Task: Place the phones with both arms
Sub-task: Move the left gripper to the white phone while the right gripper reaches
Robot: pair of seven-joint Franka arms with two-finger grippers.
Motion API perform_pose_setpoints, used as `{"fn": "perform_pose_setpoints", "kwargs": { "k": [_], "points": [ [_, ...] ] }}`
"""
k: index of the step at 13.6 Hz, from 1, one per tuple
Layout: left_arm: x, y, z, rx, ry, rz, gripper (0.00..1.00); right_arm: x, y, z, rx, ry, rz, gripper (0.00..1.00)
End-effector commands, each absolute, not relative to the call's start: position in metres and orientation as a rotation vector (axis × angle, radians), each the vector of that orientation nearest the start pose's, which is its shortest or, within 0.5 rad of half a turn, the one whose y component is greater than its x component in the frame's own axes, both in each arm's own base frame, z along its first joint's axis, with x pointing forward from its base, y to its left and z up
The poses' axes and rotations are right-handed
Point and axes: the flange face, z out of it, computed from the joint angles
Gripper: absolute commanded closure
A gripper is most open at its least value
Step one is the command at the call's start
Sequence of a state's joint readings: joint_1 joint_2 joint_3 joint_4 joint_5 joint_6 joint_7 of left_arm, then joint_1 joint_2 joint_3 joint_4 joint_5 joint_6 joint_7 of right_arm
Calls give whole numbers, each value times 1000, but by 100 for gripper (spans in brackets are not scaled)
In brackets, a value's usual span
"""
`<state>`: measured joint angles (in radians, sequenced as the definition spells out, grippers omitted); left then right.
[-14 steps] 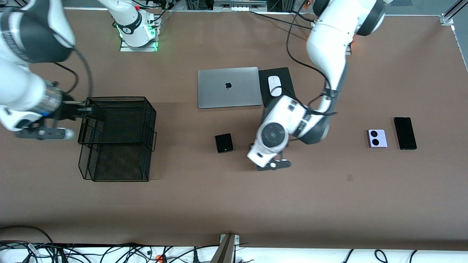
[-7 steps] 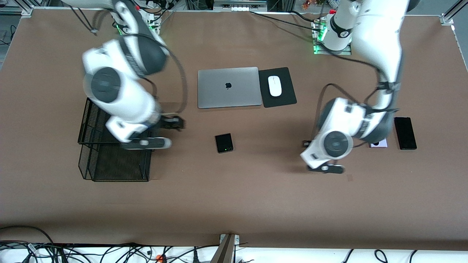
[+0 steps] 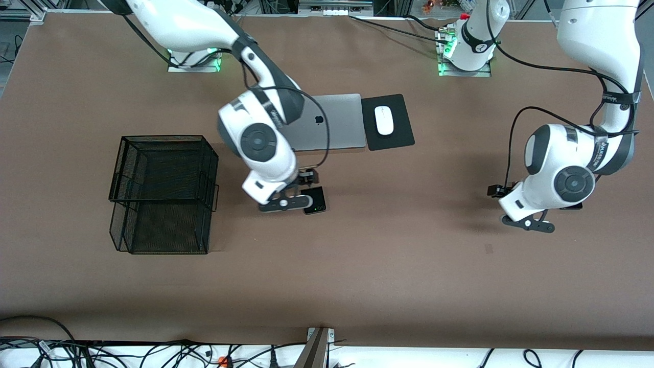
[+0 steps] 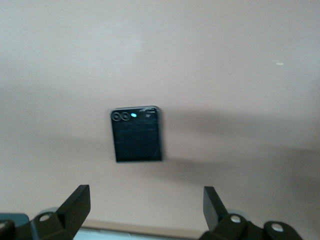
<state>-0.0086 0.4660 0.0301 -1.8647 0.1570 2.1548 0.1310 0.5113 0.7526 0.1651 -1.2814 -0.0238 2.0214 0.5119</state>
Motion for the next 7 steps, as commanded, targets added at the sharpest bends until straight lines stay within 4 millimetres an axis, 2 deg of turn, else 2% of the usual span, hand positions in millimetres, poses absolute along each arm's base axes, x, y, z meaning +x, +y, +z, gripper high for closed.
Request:
{"fn": "perform_pose_setpoints", "kwargs": {
  "k": [1,2,4,5,7],
  "points": [
    [592,71,255,-3007,367,205,0,596,445,280,-3055,-213,27,0],
    [588,89,254,-3018,331,203,0,595,446,268,-3055,-232,27,0],
    [583,96,246,-3026,312,179,0,594,445,246,-3086,-347,20,0],
    [577,108,239,-3032,284,153,0,593,448,236,-3090,-371,2,0],
    [571,115,228,-3038,281,118,0,591,458,219,-3067,-392,-49,0]
  ]
}}
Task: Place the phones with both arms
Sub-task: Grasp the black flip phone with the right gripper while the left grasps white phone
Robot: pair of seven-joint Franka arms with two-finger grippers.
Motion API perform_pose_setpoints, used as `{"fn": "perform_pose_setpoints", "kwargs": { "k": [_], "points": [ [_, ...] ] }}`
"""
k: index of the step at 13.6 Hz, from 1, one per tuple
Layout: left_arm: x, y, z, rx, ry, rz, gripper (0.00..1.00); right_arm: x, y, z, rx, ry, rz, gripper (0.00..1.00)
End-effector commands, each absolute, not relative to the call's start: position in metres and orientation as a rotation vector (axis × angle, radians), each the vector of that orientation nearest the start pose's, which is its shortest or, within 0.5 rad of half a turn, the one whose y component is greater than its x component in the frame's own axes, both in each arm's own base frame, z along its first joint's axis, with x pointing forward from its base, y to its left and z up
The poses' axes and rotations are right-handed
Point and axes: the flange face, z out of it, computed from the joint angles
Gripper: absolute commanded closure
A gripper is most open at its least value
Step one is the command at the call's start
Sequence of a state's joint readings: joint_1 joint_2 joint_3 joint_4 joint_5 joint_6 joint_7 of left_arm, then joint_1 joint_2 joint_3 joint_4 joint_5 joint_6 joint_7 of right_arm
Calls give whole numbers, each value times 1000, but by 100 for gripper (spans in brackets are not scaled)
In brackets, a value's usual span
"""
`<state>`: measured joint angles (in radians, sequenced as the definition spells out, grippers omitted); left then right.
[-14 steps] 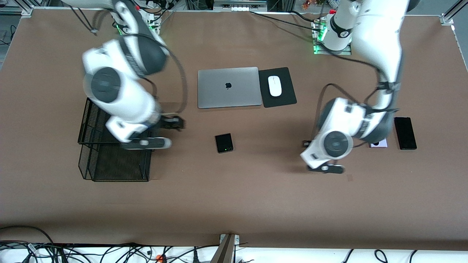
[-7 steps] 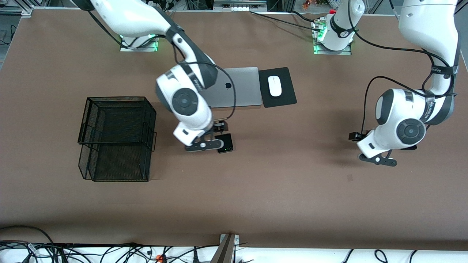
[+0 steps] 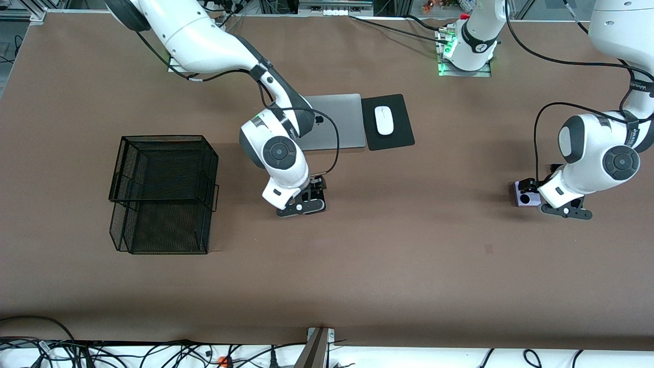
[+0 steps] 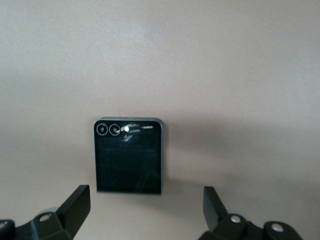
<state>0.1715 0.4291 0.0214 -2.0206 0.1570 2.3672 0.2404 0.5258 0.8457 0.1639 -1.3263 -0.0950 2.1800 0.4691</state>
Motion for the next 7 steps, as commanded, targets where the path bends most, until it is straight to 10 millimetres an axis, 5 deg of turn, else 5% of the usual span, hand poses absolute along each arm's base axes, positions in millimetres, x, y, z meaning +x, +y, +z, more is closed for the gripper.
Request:
{"fn": "perform_pose_setpoints", "kwargs": {
  "k": [1,7],
  "points": [
    [569,125,227,-3048,242,110,0,592,460,211,-3057,-402,-81,0],
    [558,133,207,-3127,63,40,0,587,465,185,-3064,-440,-114,0]
  ]
}}
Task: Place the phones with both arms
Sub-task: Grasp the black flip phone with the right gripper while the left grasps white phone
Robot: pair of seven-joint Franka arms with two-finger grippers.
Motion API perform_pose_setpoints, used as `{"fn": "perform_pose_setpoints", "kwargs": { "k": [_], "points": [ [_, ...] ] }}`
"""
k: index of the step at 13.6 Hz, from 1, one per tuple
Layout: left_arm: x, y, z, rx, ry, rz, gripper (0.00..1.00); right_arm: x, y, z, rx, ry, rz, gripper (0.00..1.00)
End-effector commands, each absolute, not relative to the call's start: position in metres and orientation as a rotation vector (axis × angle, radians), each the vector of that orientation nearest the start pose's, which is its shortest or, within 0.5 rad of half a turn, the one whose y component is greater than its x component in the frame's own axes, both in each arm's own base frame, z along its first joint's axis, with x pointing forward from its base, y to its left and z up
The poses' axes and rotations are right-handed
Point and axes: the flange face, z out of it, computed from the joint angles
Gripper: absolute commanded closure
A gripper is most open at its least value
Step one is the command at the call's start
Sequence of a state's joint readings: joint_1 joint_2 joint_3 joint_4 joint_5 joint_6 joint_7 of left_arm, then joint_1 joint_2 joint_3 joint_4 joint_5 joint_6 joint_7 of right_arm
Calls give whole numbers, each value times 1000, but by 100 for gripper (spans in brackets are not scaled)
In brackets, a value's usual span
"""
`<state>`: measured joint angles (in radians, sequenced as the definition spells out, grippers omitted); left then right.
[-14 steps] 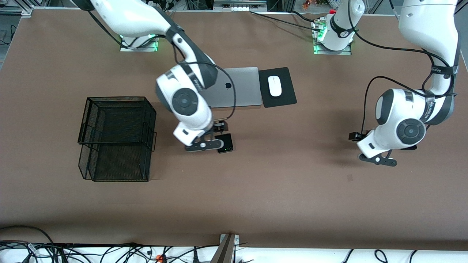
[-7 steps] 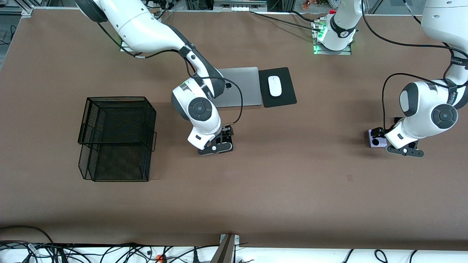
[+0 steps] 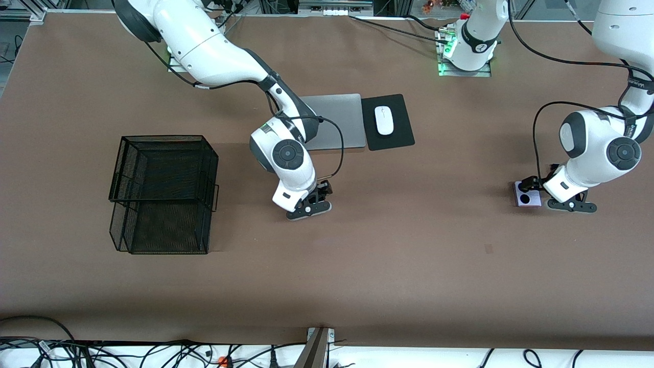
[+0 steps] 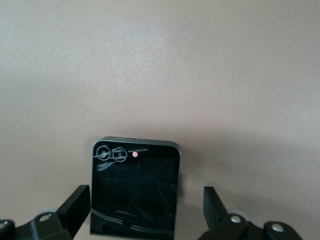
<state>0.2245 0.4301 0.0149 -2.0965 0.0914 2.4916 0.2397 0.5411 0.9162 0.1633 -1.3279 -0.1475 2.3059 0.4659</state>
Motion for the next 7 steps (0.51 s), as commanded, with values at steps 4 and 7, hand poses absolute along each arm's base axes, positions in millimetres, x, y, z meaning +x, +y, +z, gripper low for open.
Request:
{"fn": "perform_pose_setpoints", "kwargs": {
  "k": [4,7],
  "points": [
    [560,127,202,-3132,41,18,0,582,470,178,-3068,-396,-95,0],
    [562,127,194,-3130,-30,-6,0,580,470,172,-3073,-402,-89,0]
  ]
}}
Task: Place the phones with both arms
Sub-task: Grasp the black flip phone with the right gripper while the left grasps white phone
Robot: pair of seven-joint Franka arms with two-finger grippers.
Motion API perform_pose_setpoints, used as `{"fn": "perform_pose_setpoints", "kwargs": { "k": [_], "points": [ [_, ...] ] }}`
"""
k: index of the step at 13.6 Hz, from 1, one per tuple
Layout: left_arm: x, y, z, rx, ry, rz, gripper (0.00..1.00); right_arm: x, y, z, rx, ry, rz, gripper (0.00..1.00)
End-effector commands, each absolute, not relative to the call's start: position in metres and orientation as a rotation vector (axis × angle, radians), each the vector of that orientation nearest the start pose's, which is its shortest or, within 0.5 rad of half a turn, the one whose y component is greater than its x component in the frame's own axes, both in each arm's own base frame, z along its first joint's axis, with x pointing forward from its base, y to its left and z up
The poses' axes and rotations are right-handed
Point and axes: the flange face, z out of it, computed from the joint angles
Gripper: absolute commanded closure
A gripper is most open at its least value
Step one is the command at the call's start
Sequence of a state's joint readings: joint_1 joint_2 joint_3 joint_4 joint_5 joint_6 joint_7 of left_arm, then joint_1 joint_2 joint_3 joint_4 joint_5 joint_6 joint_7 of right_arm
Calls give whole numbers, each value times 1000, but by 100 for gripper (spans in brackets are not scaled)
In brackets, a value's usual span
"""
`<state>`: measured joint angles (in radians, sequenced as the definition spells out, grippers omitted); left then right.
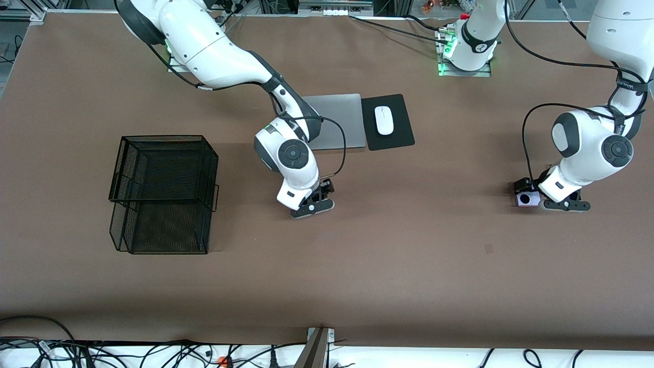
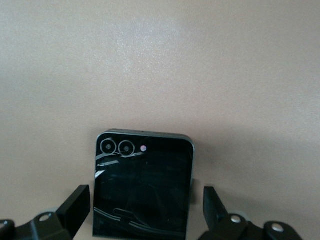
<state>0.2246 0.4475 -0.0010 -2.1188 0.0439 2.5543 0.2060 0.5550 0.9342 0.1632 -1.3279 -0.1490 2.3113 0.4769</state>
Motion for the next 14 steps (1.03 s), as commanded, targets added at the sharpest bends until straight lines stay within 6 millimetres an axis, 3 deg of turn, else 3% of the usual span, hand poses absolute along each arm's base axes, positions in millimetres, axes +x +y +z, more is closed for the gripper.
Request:
{"fn": "perform_pose_setpoints", "kwargs": {
  "k": [1,9,10,12,13,14],
  "points": [
    [561,127,190,-3130,-44,-2,0,581,470,172,-3071,-403,-94,0],
    [563,128,178,-3126,-85,-20,0,579,474,166,-3056,-404,-120,2],
    [563,128,178,-3126,-83,-20,0,579,473,166,-3056,-397,-120,10],
    [562,129,175,-3127,-78,-16,0,579,474,167,-3056,-384,-121,69],
    [563,129,175,-3126,-69,-15,0,580,474,170,-3056,-390,-124,82],
    [562,133,175,-3124,-69,-14,0,582,472,173,-3057,-386,-124,85]
  ]
}}
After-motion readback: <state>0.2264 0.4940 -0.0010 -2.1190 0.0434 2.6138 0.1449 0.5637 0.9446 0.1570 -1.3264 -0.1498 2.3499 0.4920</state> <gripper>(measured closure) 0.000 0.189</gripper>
